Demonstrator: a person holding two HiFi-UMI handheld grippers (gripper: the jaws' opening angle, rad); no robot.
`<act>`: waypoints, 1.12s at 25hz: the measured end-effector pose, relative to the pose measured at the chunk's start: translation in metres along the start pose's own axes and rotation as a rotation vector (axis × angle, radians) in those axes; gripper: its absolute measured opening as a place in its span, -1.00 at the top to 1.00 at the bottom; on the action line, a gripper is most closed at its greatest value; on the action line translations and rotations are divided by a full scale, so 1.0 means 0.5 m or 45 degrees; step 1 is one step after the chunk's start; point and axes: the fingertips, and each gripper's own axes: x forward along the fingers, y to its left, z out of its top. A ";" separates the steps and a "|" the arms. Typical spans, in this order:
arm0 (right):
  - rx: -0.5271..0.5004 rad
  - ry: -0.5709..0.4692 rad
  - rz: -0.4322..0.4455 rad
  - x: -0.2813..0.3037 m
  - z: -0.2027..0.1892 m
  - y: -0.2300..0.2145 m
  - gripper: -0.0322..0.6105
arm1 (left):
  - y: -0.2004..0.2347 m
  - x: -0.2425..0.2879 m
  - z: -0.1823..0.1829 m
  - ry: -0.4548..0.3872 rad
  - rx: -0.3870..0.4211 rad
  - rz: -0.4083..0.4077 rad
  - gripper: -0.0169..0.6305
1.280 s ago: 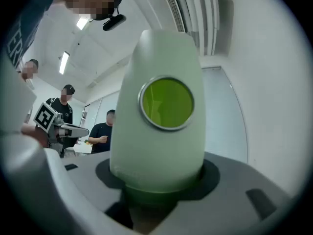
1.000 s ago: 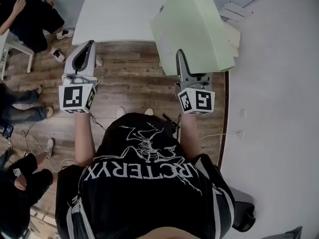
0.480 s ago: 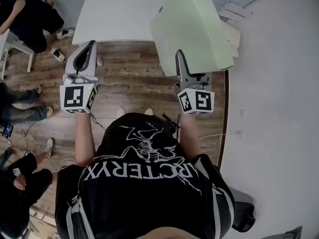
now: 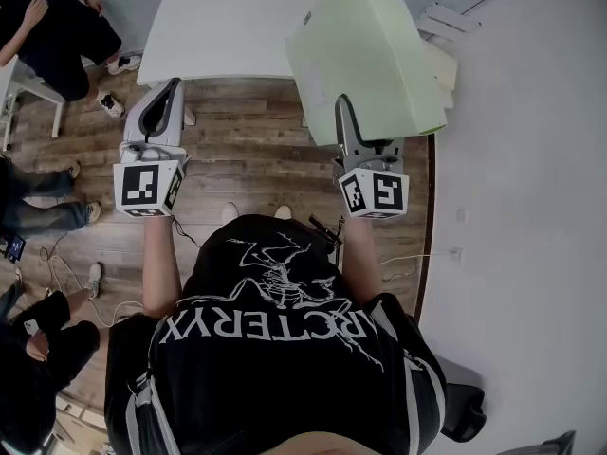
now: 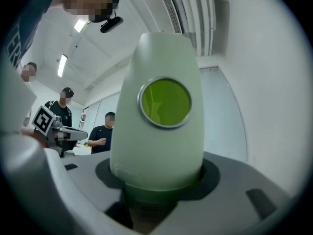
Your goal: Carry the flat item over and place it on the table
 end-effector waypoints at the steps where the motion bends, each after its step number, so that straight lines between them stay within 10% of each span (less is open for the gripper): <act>1: -0.001 0.000 0.001 -0.001 0.001 0.000 0.10 | -0.001 -0.002 0.000 0.002 0.001 0.001 0.93; 28: 0.009 0.040 0.086 0.102 -0.048 -0.108 0.10 | -0.025 0.084 -0.054 0.093 -0.023 0.118 0.93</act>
